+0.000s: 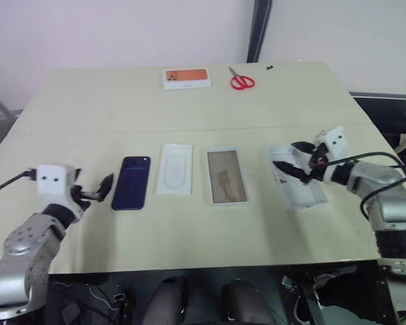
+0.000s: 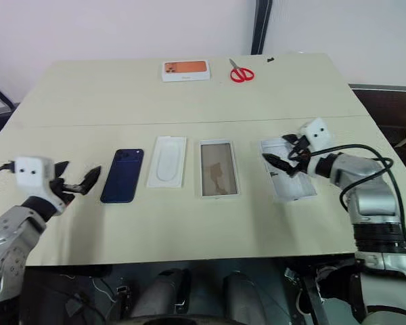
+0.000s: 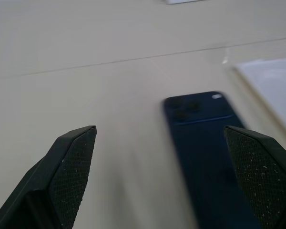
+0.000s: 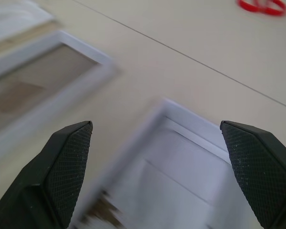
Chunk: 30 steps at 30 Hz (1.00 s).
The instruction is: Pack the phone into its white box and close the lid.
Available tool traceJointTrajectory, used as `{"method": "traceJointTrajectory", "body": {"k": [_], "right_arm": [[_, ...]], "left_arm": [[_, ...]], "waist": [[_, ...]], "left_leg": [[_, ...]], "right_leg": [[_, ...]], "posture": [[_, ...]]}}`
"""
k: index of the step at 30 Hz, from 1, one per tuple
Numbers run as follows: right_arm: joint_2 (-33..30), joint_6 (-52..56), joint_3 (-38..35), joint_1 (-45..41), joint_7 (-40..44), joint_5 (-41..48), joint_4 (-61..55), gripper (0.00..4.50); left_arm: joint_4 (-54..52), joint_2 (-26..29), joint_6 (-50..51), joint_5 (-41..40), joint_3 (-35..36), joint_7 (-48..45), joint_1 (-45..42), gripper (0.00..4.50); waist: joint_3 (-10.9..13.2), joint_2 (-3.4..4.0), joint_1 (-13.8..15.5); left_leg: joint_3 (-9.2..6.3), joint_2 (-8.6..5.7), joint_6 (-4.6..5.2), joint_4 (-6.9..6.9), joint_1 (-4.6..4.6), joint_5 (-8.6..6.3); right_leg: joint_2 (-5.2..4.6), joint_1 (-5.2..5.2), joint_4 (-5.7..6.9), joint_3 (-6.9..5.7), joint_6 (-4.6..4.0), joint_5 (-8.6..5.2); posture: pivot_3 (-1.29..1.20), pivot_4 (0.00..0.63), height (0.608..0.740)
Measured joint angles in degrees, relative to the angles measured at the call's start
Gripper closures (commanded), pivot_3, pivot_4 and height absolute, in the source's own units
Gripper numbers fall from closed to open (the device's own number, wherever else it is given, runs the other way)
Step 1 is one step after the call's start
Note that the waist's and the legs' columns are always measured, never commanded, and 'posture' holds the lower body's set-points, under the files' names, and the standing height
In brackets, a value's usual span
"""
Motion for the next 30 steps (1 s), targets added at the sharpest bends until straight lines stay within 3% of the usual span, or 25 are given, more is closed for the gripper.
{"method": "traceJointTrajectory", "body": {"k": [5, 9, 15, 22, 25, 30], "right_arm": [[0.6, 3.9, 5.0, 2.0, 0.3, 1.3, -12.2, 0.01], [1.0, 5.3, 7.2, 2.7, 0.2, 2.2, -17.2, 0.01], [2.4, 6.0, 8.1, 3.2, -0.4, 2.5, -18.2, 0.01], [2.7, 5.7, 8.7, 4.1, -1.0, 2.5, -18.3, 0.01], [2.7, 5.5, 8.6, 4.8, -1.5, 2.5, -19.0, 0.00], [2.7, 5.5, 8.6, 6.3, -2.5, 2.4, -20.5, 0.00]], "left_arm": [[-2.1, -0.7, 10.8, -2.4, -8.5, 2.1, -6.3, 0.03], [0.9, -3.9, 22.5, -2.8, -11.0, 7.7, -16.4, 0.03], [8.3, -11.5, 35.2, -3.8, -10.1, 12.8, -26.5, 0.03], [14.2, -15.4, 41.7, -3.4, -8.0, 14.7, -32.4, 0.03], [15.5, -16.2, 42.6, -3.1, -6.7, 15.2, -33.4, 0.80], [17.6, -16.8, 42.6, -1.9, -5.7, 15.5, -34.0, 3.17]], "waist": [[0.0, -0.01, 0.0], [0.0, -0.03, 0.2], [0.0, -0.06, -0.1], [0.0, -0.05, 0.0], [0.0, -0.06, 0.0], [0.0, -0.06, 0.1]], "left_leg": [[-0.02, 0.00, 0.00, 0.02, 0.00, 0.00], [-0.05, -0.01, 0.00, 0.09, 0.00, 0.00], [-0.05, -0.02, -0.05, 0.12, -0.01, 0.03], [-0.05, -0.02, -0.17, 0.13, 0.00, 0.10], [-0.05, -0.02, -0.28, 0.15, 0.00, 0.16], [-0.04, -0.02, -0.29, 0.16, -0.01, 0.17]], "right_leg": [[0.03, -0.01, 0.03, -0.01, 0.00, 0.00], [0.06, 0.01, 0.05, -0.05, 0.01, 0.00], [0.08, -0.02, 0.09, -0.04, 0.02, 0.00], [0.08, -0.01, 0.09, -0.03, 0.02, 0.00], [0.08, 0.00, 0.09, -0.03, 0.02, 0.00], [0.07, 0.00, 0.09, -0.03, 0.02, 0.00]], "posture": [[0.00, 0.150, 0.740], [0.00, 0.150, 0.740], [0.00, 0.150, 0.740], [0.00, 0.150, 0.740], [0.00, 0.150, 0.740], [0.00, 0.150, 0.740]]}}
